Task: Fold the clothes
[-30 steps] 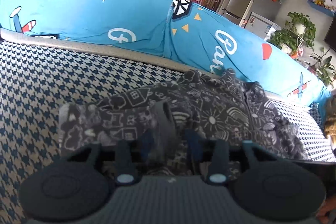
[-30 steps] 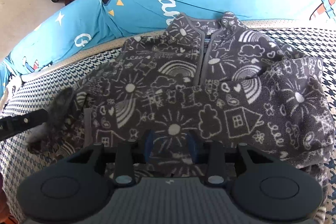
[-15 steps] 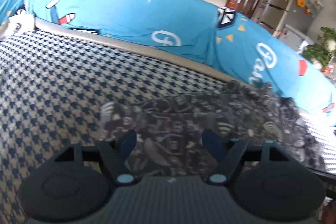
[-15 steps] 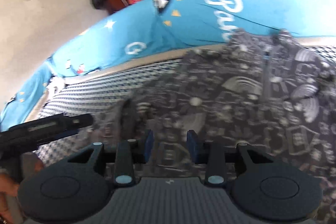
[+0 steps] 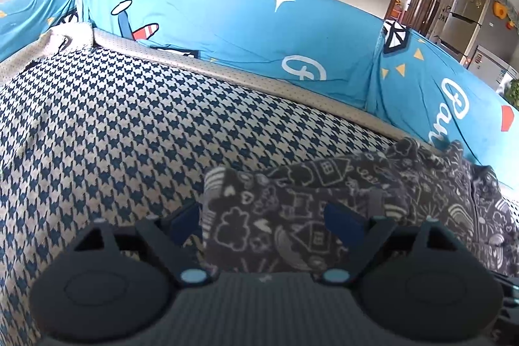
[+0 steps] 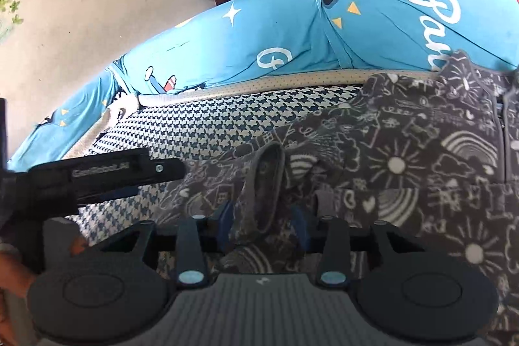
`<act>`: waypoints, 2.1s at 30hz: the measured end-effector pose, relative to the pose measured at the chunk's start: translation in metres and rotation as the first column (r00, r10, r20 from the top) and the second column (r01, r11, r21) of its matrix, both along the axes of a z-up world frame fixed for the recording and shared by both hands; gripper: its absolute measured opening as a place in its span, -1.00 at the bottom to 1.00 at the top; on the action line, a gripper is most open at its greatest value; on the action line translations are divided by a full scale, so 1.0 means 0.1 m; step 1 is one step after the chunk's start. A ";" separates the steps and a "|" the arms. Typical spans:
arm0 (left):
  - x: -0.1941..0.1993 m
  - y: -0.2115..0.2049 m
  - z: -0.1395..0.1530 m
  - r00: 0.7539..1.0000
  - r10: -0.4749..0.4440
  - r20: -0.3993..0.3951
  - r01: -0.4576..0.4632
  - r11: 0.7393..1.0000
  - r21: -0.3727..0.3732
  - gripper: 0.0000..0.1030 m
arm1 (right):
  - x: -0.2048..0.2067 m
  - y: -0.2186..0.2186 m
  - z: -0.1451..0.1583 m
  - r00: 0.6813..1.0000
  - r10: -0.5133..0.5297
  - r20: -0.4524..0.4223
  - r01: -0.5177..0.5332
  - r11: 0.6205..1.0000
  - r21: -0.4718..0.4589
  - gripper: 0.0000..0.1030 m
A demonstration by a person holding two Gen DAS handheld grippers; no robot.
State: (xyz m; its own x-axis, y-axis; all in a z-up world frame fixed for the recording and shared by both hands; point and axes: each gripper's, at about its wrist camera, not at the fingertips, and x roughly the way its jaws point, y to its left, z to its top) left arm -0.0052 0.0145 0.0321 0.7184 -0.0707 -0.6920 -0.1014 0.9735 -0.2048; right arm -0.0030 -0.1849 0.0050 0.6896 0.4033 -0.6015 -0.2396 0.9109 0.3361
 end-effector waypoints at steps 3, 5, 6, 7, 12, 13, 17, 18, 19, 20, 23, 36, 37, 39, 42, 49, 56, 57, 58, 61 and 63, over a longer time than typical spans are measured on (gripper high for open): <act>0.01 0.04 0.00 1.000 0.021 -0.006 -0.021 1.000 -0.005 0.71 | 0.10 0.03 -0.06 1.000 -0.002 -0.015 0.002 1.000 0.008 -0.15; 0.02 0.07 0.00 0.999 0.037 -0.010 -0.037 0.999 -0.013 0.71 | 0.17 0.05 -0.09 1.000 -0.005 -0.021 0.006 1.000 0.003 -0.15; 0.02 0.09 0.00 0.999 0.045 -0.011 -0.045 0.999 -0.014 0.71 | 0.20 0.06 -0.11 1.000 -0.005 -0.026 0.005 1.000 0.001 -0.15; 0.02 0.10 0.00 0.999 0.053 -0.013 -0.053 0.998 -0.015 0.71 | 0.22 0.07 -0.12 1.000 -0.003 -0.030 0.003 1.000 0.003 -0.15; 0.05 0.15 -0.01 0.996 0.085 -0.025 -0.086 0.996 -0.031 0.71 | 0.34 0.16 -0.21 0.999 0.020 -0.046 -0.020 1.000 -0.001 -0.16; 0.05 0.16 -0.01 0.996 0.088 -0.028 -0.089 0.995 -0.035 0.71 | 0.36 0.17 -0.22 0.999 0.023 -0.050 -0.022 1.000 0.005 -0.27; 0.06 0.15 -0.02 0.996 0.088 -0.028 -0.089 0.995 -0.037 0.71 | 0.40 0.23 -0.22 0.997 0.045 -0.056 -0.044 0.999 0.015 -0.72; 0.06 0.15 -0.02 0.996 0.087 -0.027 -0.088 0.995 -0.037 0.71 | 0.39 0.23 -0.20 0.998 0.049 -0.046 -0.048 0.999 0.020 -0.80; 0.06 0.15 -0.02 0.996 0.087 -0.025 -0.088 0.995 -0.038 0.72 | 0.39 0.24 -0.19 0.998 0.052 -0.037 -0.051 0.998 0.025 -0.81; 0.06 0.15 -0.02 0.996 0.087 -0.023 -0.088 0.995 -0.041 0.72 | 0.38 0.23 -0.16 0.999 0.041 -0.019 -0.041 0.999 0.024 -0.82; 0.03 0.13 0.01 0.997 0.081 -0.009 -0.082 0.996 -0.045 0.71 | 0.39 0.14 -0.04 1.000 -0.016 0.023 0.015 0.999 0.045 -0.83; -0.10 -0.28 -0.03 0.999 -0.033 0.022 0.033 0.999 0.002 0.78 | 0.53 -0.52 0.41 0.956 -0.257 0.144 0.240 0.962 0.128 -0.84; -0.09 -0.33 -0.05 0.999 -0.042 0.021 0.042 0.999 0.005 0.78 | 0.54 -0.55 0.42 0.953 -0.264 0.147 0.246 0.960 0.133 -0.84; -0.09 -0.43 -0.10 0.998 -0.061 0.021 0.061 0.998 0.013 0.78 | 0.54 -0.60 0.45 0.948 -0.279 0.154 0.258 0.956 0.142 -0.84; -0.08 -0.58 -0.16 0.996 -0.090 0.020 0.089 0.996 0.024 0.79 | 0.54 -0.69 0.51 0.940 -0.299 0.166 0.274 0.949 0.158 -0.84; 0.01 -0.77 -0.23 0.994 -0.079 0.079 0.078 0.997 0.006 0.88 | 0.53 -0.86 0.60 0.922 -0.340 0.188 0.305 0.933 0.191 -0.84; 0.13 -0.96 -0.33 0.993 -0.068 0.100 0.065 0.997 0.034 0.94 | 0.32 -1.11 0.81 0.879 -0.405 0.250 0.367 0.911 0.186 -0.84; 0.15 -0.98 -0.35 0.993 -0.067 0.097 0.063 0.997 0.042 0.94 | 0.28 -1.16 0.84 0.872 -0.414 0.261 0.376 0.908 0.184 -0.84; 0.16 -1.01 -0.37 0.993 -0.067 0.093 0.063 0.997 0.048 0.94 | 0.23 -1.20 0.88 0.864 -0.423 0.273 0.386 0.905 0.181 -0.84; 0.20 -1.04 -0.43 0.995 -0.066 0.077 0.062 0.996 0.057 0.94 | 0.07 -1.35 0.98 0.834 -0.452 0.317 0.425 0.892 0.153 -0.84; 0.22 -1.06 -0.45 0.995 -0.062 0.072 0.057 0.996 0.075 0.94 | -0.08 -1.47 1.04 0.811 -0.478 0.338 0.456 0.878 0.147 -0.84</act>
State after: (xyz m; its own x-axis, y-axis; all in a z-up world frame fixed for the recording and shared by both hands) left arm 0.0166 -0.0911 -0.0125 0.7642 -0.0661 -0.6416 -0.0301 0.9900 -0.1379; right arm -0.0107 -0.3322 0.1087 0.9637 0.0029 -0.2669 0.0983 0.9258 0.3649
